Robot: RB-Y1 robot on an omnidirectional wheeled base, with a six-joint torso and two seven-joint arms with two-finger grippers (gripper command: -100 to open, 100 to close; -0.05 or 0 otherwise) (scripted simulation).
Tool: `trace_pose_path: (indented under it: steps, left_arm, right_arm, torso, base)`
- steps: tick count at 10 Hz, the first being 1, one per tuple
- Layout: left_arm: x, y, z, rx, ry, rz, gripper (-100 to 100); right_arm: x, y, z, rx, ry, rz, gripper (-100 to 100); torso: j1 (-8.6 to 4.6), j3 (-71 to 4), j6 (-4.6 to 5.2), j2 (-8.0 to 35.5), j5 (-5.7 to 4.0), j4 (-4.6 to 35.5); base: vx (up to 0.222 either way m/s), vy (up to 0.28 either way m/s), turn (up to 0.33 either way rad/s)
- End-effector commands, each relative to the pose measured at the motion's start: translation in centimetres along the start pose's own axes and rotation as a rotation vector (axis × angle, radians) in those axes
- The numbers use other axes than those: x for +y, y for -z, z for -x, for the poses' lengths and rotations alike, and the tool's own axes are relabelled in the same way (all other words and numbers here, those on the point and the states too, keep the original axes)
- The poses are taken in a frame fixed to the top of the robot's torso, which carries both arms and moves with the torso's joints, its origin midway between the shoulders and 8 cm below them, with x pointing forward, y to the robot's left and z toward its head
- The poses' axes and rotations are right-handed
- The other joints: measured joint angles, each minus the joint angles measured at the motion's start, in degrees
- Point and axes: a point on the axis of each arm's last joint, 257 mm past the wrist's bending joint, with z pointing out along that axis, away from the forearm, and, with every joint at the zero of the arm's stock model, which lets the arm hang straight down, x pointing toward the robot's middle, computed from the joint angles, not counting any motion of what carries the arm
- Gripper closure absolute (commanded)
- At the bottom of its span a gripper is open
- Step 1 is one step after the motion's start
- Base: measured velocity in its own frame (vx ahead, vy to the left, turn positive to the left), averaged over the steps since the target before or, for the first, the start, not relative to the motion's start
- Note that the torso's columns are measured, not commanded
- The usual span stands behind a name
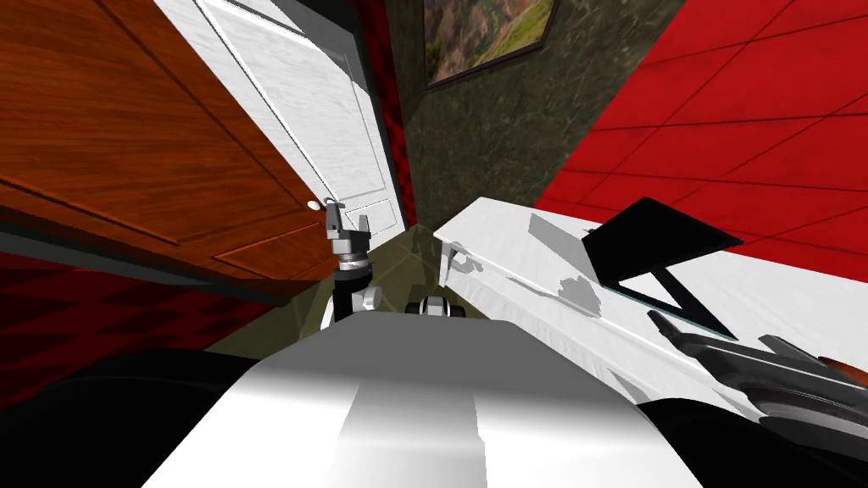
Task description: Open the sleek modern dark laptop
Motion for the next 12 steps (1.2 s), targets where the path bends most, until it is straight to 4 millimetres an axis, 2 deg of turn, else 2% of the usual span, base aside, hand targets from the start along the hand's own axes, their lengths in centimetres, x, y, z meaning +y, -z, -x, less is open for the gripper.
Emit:
trace_pose_path:
  steps: [1, 6, 7, 9, 10, 12]
  left_arm:
    - [0.0, 0.0, 0.0, 0.000, 0.000, 0.000, 0]
    - [0.0, 0.0, 0.0, 0.000, 0.000, 0.000, 0]
    - [0.0, 0.0, 0.0, 0.000, 0.000, 0.000, 0]
    - [0.0, 0.0, 0.0, 0.000, 0.000, 0.000, 0]
    - [0.0, 0.0, 0.0, 0.000, 0.000, 0.000, 0]
    - [0.0, 0.0, 0.0, 0.000, 0.000, 0.000, 0]
  right_arm:
    - [-5.0, 0.3, 0.3, 0.033, 0.168, -0.081, -100]
    - [-12.3, 1.4, 2.2, 0.077, 0.411, -0.203, -100]
    - [-14.3, 1.7, 3.1, 0.088, 0.479, -0.236, -100]
    - [-16.1, 2.1, 4.0, 0.099, 0.544, -0.266, -100]
    - [-15.2, 1.9, 3.7, 0.094, 0.520, -0.252, -100]
    - [-15.6, 1.9, 4.0, 0.096, 0.526, -0.257, -100]
  torso:
    - [-0.05, 0.1, 0.00, 0.1, -0.01, 0.0]
    - [0.00, 0.1, 0.01, 0.2, 0.00, 0.1]
    - [-0.03, 0.1, 0.00, 0.2, 0.00, 0.1]
    - [-0.10, 0.1, -0.01, 0.1, -0.03, 0.0]
    - [-0.09, 0.1, 0.01, 0.1, -0.03, 0.0]
    - [-0.25, 0.1, -0.01, 0.1, -0.06, 0.0]
  base:
    - [0.100, 0.032, 0.183]
    - [0.084, 0.027, 0.172]
    - [0.082, 0.031, 0.212]
    - [0.064, 0.013, 0.148]
    - [0.029, 0.003, 0.019]
    - [0.062, -0.048, 0.010]
